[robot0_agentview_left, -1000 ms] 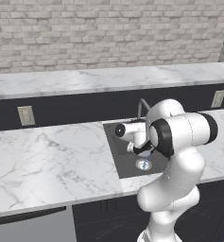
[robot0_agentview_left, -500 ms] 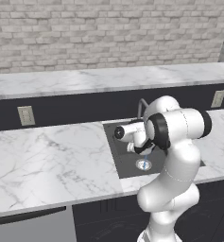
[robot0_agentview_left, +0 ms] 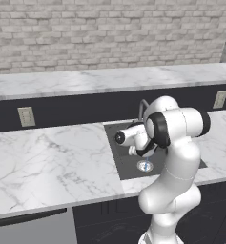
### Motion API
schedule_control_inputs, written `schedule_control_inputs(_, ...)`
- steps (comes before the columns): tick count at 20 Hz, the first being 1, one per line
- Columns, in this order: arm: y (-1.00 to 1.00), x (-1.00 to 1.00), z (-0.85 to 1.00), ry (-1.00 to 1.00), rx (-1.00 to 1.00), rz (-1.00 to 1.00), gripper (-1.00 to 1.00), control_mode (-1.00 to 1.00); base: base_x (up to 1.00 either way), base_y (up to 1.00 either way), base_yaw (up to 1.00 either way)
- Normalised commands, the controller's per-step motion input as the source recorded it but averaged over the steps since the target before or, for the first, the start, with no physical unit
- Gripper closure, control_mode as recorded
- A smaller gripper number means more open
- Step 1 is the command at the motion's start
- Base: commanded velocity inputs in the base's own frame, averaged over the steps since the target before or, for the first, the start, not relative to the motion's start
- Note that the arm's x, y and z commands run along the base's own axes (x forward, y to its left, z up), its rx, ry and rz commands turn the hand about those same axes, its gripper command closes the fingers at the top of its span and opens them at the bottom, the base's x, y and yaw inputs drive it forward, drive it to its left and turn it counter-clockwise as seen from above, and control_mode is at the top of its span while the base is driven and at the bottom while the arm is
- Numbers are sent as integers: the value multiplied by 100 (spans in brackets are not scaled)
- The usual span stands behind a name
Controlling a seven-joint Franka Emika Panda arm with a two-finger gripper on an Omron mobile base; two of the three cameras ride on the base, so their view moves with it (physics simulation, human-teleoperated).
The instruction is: Soak the sponge with water for a few seconds and then drop it inside the sink.
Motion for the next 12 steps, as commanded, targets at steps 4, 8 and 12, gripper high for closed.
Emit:
schedule_control_inputs(4,0,2,0,0,-6,1,100,-100,0,0,0)
schedule_control_inputs(8,-4,13,-6,0,-3,1,100,-100,0,0,0)
schedule_control_inputs(12,-7,29,-12,-1,-3,3,100,-100,0,0,0)
